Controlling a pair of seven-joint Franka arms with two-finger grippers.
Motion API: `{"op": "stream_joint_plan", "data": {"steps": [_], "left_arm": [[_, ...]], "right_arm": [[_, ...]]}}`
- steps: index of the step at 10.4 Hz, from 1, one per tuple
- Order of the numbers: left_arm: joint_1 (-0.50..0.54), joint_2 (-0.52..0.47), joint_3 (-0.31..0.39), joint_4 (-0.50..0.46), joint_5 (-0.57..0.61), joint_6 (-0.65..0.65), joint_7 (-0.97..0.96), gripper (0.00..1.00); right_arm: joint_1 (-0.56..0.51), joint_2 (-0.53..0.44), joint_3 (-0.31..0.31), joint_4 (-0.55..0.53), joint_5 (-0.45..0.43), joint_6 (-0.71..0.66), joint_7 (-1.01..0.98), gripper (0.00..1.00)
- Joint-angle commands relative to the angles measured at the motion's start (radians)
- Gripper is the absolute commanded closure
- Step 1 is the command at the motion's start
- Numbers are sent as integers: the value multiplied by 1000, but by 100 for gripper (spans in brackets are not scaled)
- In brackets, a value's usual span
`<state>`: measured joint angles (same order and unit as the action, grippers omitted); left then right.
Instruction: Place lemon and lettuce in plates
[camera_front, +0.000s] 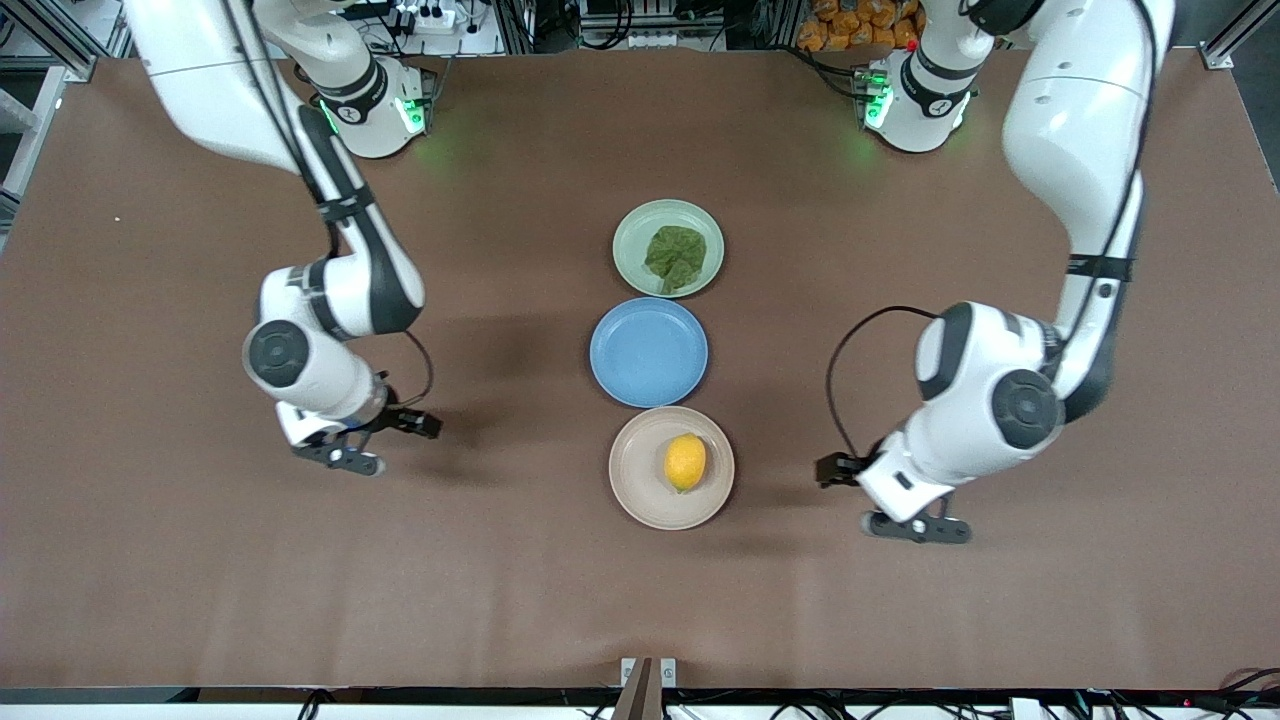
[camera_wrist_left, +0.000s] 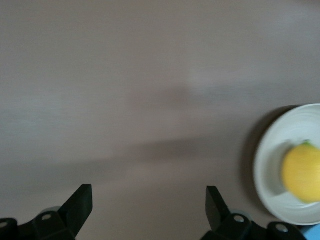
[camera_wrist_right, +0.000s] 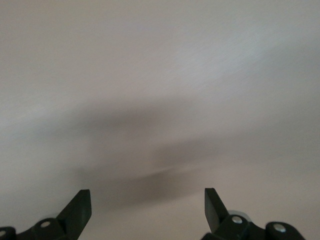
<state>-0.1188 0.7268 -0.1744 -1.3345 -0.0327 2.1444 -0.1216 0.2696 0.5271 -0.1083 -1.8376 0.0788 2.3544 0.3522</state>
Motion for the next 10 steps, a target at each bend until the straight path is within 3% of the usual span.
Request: {"op": "stream_joint_plan", "data": {"steps": [1,6,10], "left_arm": [[80,-24,-2,-43,13,-9,104,0],[185,-46,1,-51,79,-73,138,0],[212,-142,3,-110,100,-156,129,0]], "right_arm": [[-125,-13,13,-11,-21,-6,-189,0],[-175,-30,13,-47,-21,0,-283,0],[-128,-206,22,-242,-21,31,-271,0]]}}
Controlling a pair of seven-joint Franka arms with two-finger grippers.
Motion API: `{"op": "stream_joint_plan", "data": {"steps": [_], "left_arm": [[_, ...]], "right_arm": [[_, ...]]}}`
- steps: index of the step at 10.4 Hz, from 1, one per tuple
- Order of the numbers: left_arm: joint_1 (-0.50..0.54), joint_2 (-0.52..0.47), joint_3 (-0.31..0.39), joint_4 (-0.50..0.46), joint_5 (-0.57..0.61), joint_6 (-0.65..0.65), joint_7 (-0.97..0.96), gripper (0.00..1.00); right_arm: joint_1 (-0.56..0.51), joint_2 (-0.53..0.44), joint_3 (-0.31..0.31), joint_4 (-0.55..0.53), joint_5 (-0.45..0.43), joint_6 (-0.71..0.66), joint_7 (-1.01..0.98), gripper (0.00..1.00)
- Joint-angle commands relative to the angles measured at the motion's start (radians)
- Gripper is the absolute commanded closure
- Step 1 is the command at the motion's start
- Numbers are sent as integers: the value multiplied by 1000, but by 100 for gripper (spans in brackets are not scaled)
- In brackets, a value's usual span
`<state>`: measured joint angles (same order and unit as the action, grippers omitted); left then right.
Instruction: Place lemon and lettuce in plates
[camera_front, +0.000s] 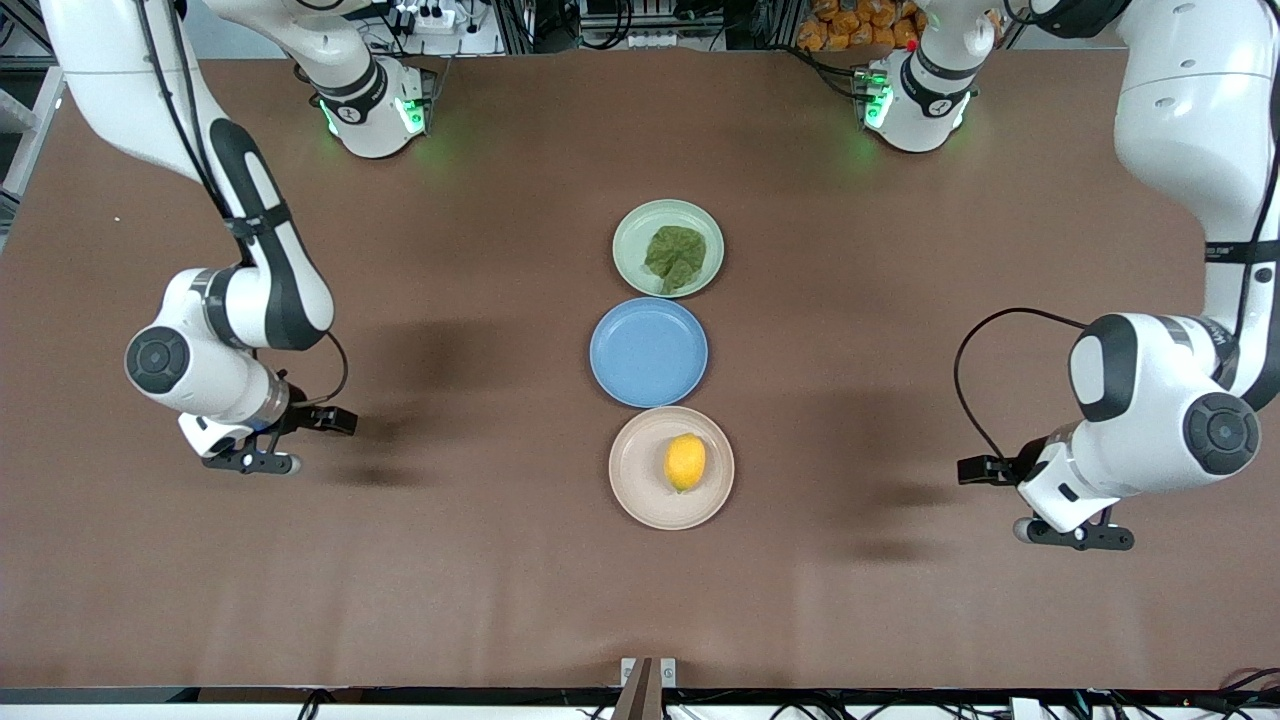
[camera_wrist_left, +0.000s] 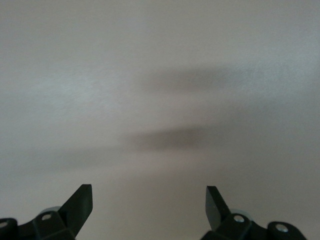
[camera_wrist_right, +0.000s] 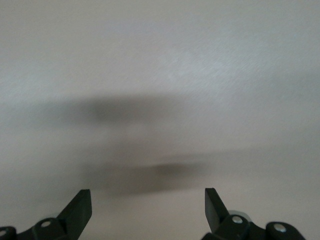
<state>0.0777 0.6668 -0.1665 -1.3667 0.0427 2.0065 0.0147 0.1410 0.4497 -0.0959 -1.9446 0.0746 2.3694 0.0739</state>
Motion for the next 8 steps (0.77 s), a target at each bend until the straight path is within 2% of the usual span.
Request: {"op": "stream_joint_plan", "data": {"steps": [1,2,3,5,6,8], "left_arm": [[13,-128,-4,-125,25,-18,-7,0],[-1,-174,11,-174,25,-17,-10,0],[-15,-223,22,-225,25,-18,-12,0],[-64,-330,51,-337,14,-17,-31,0],[-90,-376,54,-386,13,-17,-71,0],[-116,-459,54,-426,2,-20,-113,0]], "right_arm": [[-36,-193,46,-198,-22,14,7,0],[-122,-262,121,-256,-50,13,7,0],[-162,-308,161,-296,-79,5,15,0],[-156,-391,169,-368,-113,1,100,0],[-144,-411,176,-378,-122,-7,134,0],[-149,-446,170,-358,-124,-29,167,0]]}}
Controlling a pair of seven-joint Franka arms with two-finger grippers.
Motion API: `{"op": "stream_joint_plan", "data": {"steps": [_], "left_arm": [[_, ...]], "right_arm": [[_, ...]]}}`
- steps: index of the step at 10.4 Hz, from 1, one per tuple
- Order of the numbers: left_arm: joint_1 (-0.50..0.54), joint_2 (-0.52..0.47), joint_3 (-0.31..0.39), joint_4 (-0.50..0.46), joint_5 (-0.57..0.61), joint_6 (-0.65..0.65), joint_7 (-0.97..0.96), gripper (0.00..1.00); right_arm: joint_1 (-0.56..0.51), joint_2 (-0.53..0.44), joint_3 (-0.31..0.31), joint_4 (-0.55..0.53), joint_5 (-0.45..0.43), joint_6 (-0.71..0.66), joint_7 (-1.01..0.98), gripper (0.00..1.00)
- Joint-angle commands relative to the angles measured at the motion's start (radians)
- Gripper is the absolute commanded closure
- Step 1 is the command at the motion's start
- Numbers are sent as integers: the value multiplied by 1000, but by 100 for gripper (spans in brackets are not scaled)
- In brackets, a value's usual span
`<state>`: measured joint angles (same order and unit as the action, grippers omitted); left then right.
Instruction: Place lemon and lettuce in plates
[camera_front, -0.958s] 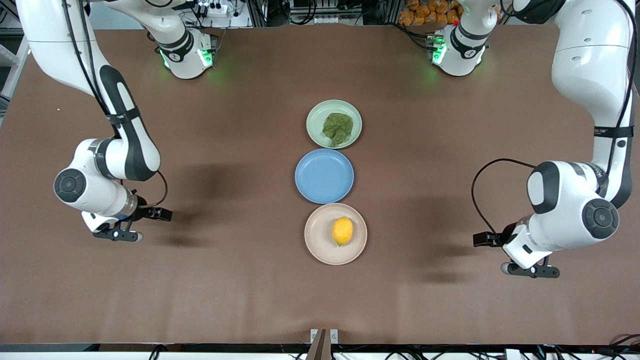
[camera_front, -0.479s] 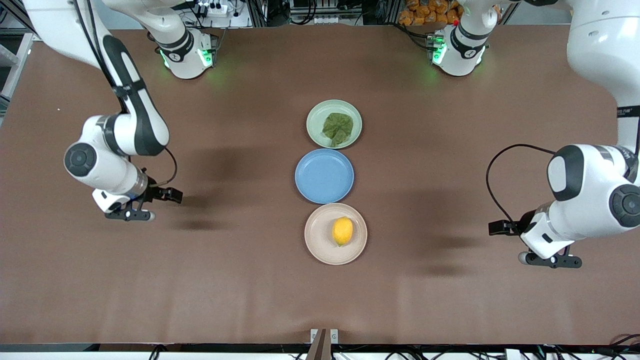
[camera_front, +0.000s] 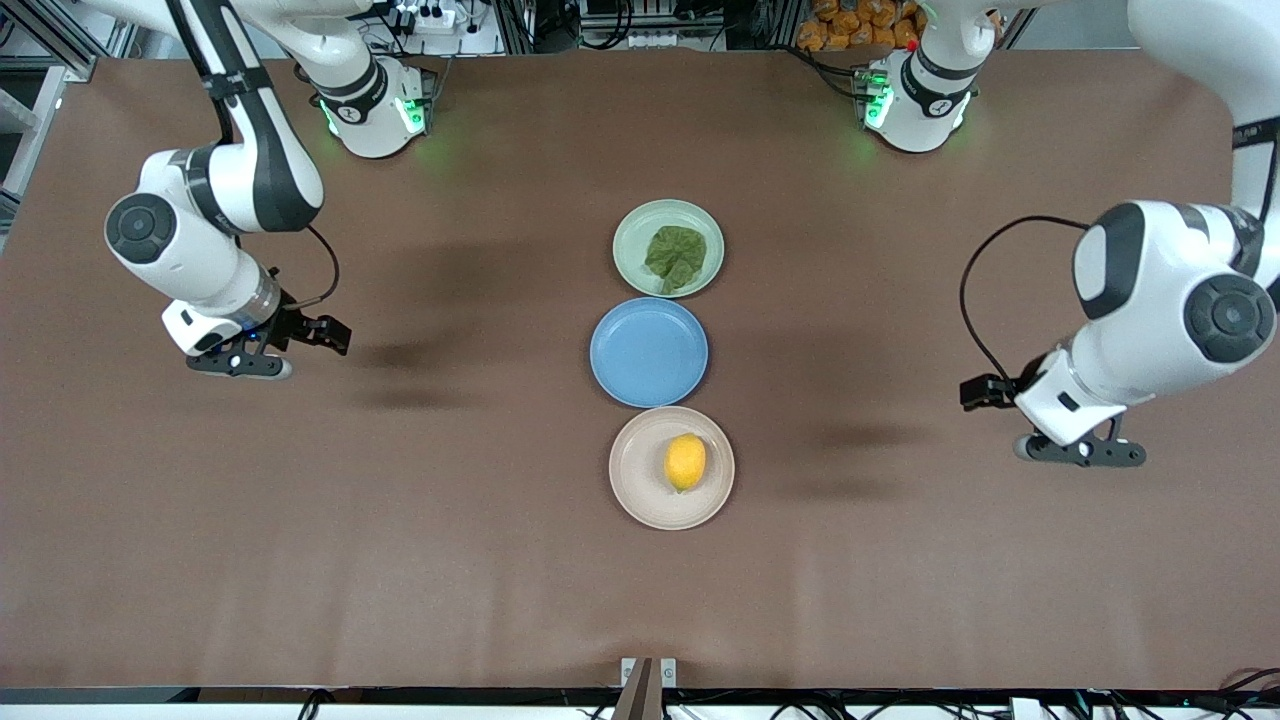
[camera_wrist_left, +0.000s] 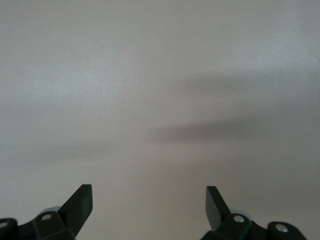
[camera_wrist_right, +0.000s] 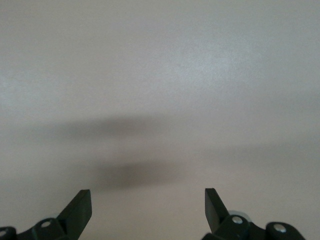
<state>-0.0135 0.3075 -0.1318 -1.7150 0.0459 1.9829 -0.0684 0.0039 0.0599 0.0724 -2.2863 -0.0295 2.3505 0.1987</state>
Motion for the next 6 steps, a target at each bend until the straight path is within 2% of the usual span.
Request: {"op": "stream_joint_plan", "data": {"steps": [1,2,3,6], "left_arm": [[-32,-135,20,-78,-27,-18,-27,0],[-34,-171,20,-75,-44,-41,-24,0],[-34,-200,21,-74,-55,-62,-19,0],[-34,-269,29,-48,-81,-162,39,0]], "right_arm": [[-13,-86,-34,10,-20,-14,45,0],[-7,-98,-73,62,-20,-72,35,0],[-8,-98,-75,149,-18,-196,36,0],[-8,-98,-68,371,-16,-423,16,0]]}}
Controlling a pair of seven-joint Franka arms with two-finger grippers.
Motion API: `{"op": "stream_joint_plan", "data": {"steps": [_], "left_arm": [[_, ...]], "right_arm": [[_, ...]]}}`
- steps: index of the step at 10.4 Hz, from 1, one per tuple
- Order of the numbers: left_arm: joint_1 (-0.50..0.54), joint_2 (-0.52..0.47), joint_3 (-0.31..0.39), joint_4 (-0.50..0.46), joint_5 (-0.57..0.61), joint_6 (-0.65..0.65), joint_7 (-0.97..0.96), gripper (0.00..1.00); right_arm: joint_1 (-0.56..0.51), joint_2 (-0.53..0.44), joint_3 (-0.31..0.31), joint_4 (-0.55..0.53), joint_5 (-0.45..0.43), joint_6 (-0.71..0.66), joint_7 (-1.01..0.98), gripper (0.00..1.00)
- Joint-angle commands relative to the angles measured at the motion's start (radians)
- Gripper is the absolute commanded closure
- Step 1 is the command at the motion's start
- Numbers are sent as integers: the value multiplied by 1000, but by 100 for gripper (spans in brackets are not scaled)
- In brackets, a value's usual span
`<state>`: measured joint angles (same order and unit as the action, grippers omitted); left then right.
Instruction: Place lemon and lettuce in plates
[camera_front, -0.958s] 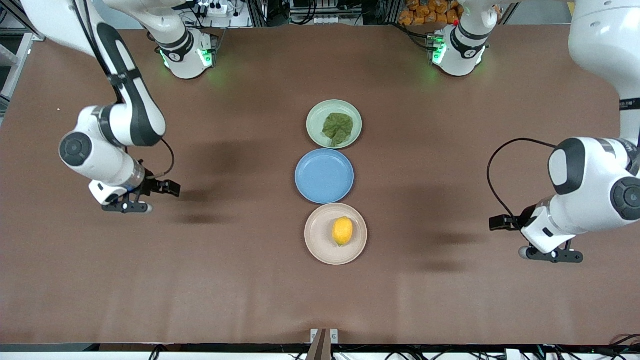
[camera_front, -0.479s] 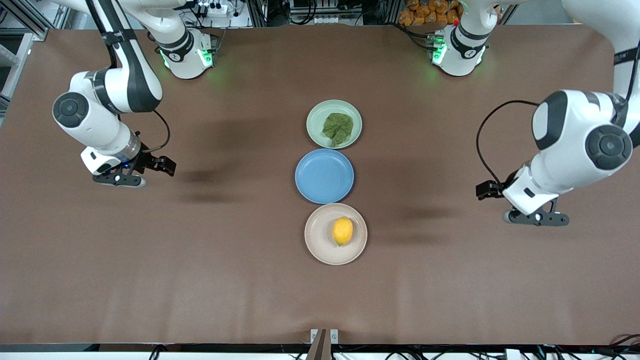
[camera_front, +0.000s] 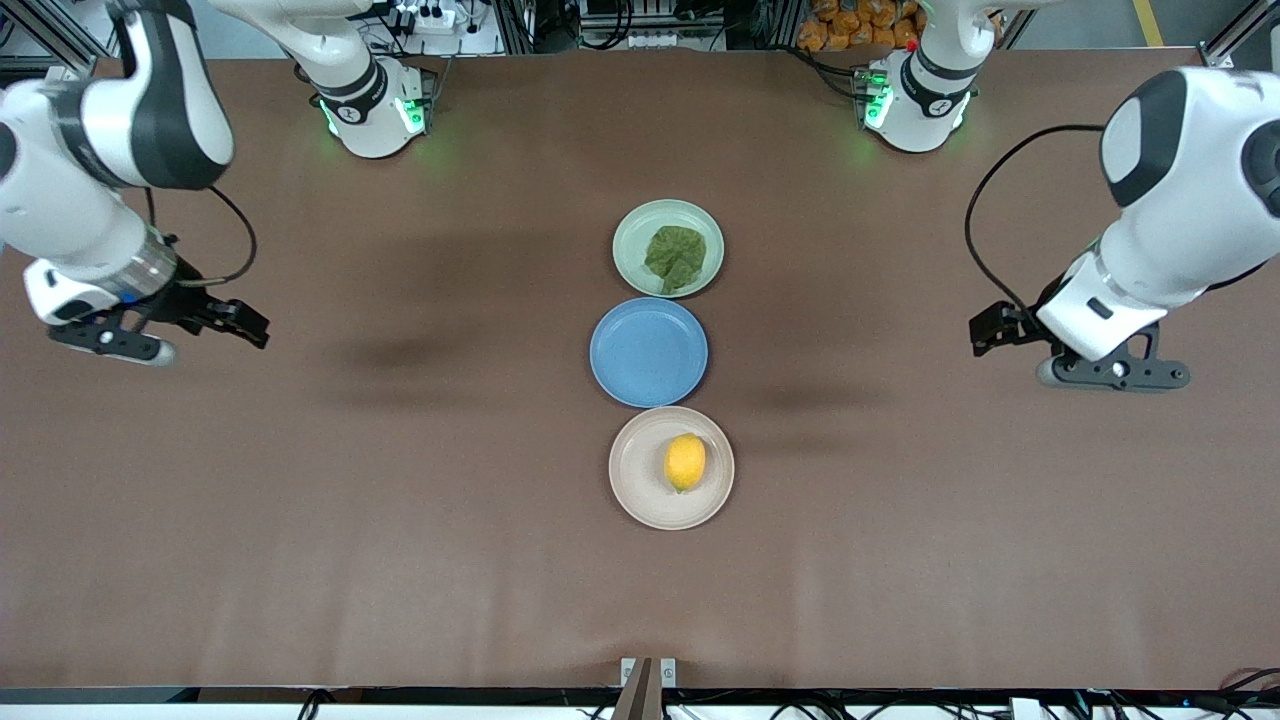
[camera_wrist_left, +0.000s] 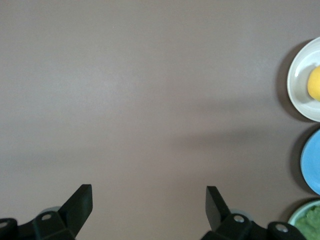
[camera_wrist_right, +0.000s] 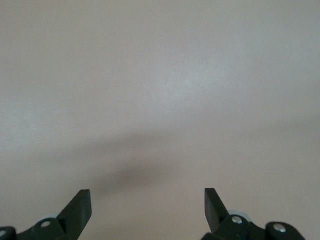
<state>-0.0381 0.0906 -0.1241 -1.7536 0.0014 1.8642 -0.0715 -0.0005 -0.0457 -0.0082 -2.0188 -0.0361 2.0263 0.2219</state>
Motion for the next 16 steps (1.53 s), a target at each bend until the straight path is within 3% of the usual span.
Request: {"op": "stream_joint_plan", "data": {"steps": [1,6,8,16], "left_arm": [[-9,-54,36,38,-50,-104,51,0],[-6,-75,47,204,-43,-282,55,0],[10,-112,46,213,-38,-336,55,0],[35,-120,32,210,-31,-310,78,0]], "right_arm": [[-4,7,16,170,-7,-163,-56,0],[-6,7,17,395,22,-326,-151,0],[-7,7,16,443,70,-383,-150,0],[-6,6,16,472,74,-495,-147,0]]}}
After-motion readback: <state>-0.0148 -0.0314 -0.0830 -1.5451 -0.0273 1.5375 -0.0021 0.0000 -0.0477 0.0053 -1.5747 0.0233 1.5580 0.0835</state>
